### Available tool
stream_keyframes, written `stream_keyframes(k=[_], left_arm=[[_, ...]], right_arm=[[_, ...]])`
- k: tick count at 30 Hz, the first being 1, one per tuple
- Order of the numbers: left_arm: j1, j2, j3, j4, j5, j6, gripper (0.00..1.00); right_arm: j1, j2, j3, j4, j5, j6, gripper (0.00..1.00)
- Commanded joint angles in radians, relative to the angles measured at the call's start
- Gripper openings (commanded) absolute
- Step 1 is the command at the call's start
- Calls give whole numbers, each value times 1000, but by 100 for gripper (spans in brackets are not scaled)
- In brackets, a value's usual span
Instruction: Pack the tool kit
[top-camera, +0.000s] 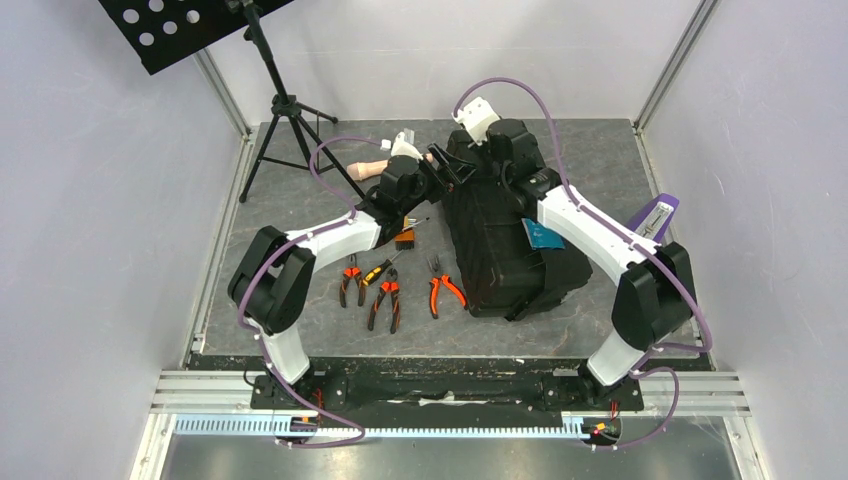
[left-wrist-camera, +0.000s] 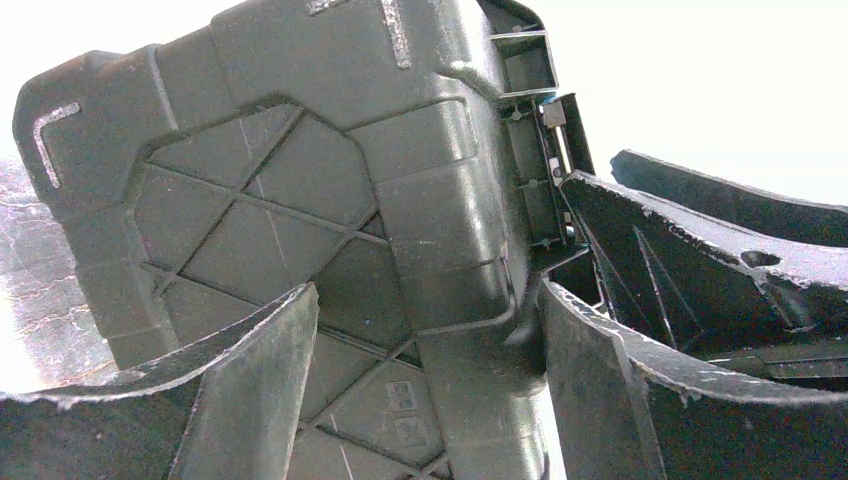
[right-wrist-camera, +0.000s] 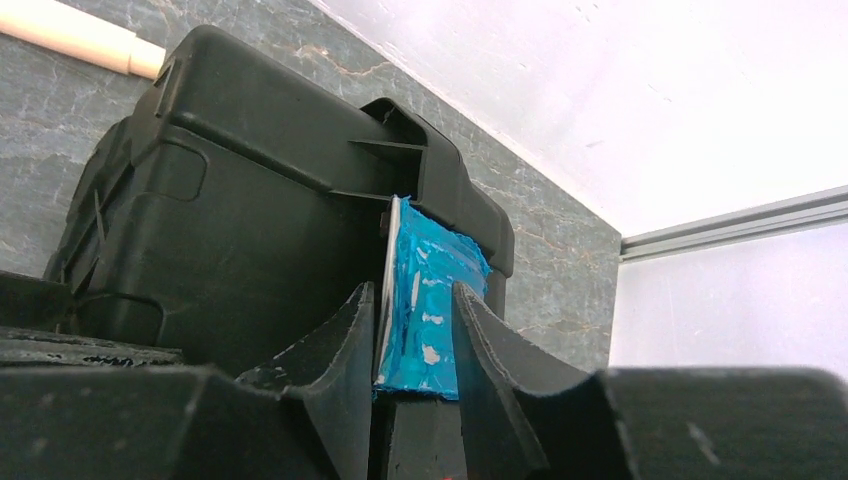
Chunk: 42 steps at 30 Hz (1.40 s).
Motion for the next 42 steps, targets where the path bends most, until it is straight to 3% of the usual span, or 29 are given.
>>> stream_keyframes(k=[1,20,27,33,38,42], left_arm=[[35,122,-168,-580,-42,93,83],[44,125,-181,-580,-59,72,83],[48,123,-176,-578,-63,67,83],[48,101,-122,-569,-50,80,83],[48,81,10,-604,-42,125,85],[47,50,141,-645,-44,186,87]], right_arm=[[-111,-61,248,354,384,-213,12],[-148,-64,420,366,368,-249,18],[-160,-139,369,353,305,-181,19],[-162,-177,354,143,147,-32,33],[-162,-223,319,-131,38,138,47],[-162,-312,201,-249,-37,251,55]])
